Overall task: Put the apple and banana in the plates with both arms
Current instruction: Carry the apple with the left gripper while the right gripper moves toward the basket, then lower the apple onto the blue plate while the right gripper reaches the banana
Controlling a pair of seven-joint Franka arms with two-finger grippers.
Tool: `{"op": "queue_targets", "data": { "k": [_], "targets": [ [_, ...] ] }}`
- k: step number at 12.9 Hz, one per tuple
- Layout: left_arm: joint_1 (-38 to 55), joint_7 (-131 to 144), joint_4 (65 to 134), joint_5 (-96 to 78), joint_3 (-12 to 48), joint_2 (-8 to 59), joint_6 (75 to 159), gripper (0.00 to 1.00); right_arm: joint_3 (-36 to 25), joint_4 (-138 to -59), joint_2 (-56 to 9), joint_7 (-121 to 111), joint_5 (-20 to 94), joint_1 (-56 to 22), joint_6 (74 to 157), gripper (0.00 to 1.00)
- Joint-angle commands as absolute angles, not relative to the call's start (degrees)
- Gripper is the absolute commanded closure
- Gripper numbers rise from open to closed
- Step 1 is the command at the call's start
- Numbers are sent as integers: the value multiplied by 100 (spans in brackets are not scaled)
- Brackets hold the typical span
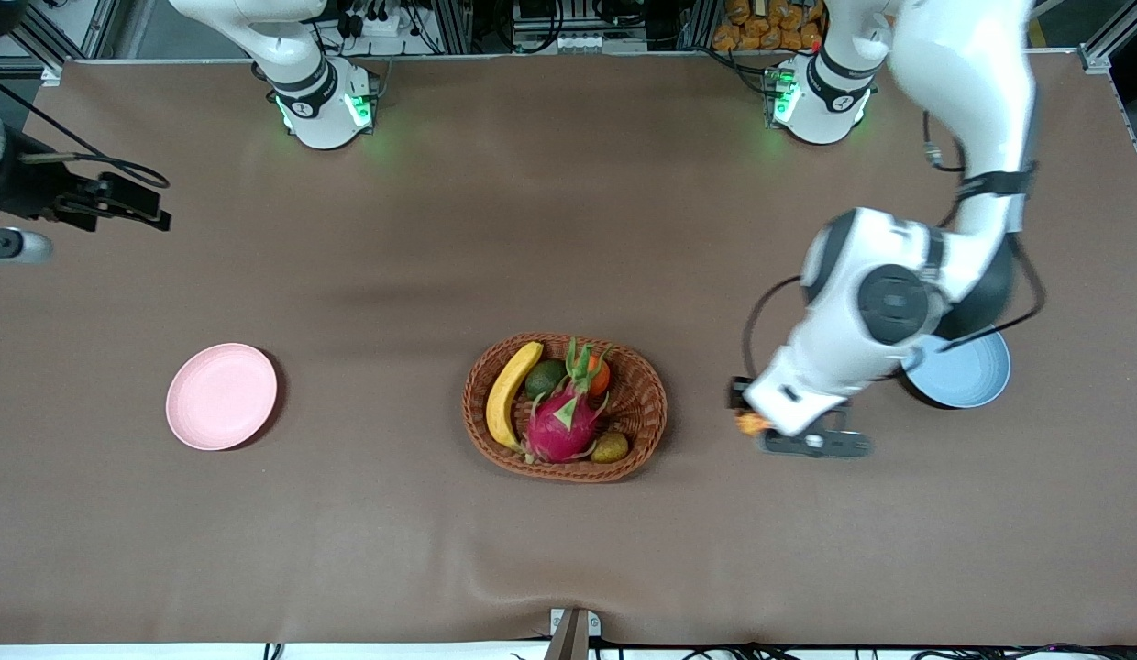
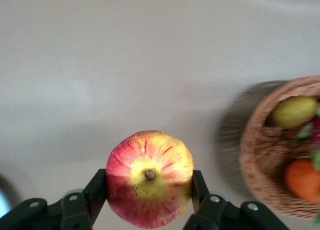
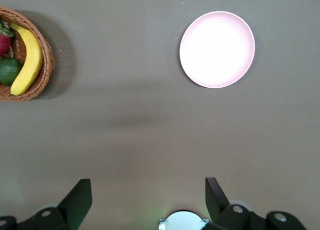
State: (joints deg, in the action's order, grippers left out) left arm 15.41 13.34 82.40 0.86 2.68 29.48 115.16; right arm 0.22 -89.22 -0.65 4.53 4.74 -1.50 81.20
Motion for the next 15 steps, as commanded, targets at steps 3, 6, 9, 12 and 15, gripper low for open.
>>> {"op": "queue_targets", "data": {
  "k": [3, 6, 9, 12, 15],
  "targets": [
    [749, 257, 9894, 158, 352, 1654, 11610, 89, 9, -8868, -412, 729, 527, -702, 8437, 0],
    [-6, -613, 10580, 167, 352, 1257, 11802, 91, 9, -8877, -702, 1193, 527, -1097, 8761, 0],
    [-614, -1423, 11098, 105, 360, 1266, 12206, 92, 0, -8930, -1045, 2159, 519, -1703, 9340, 0],
    [-984, -2002, 11828, 97, 352, 1327, 13145, 93, 0, -8930, -1501, 3231, 475, -2257, 10026, 0],
    [-1361, -2319, 12101, 123, 351, 1537, 13672, 92, 0, -8912, -1993, 4006, 457, -2671, 10650, 0]
  ]
}}
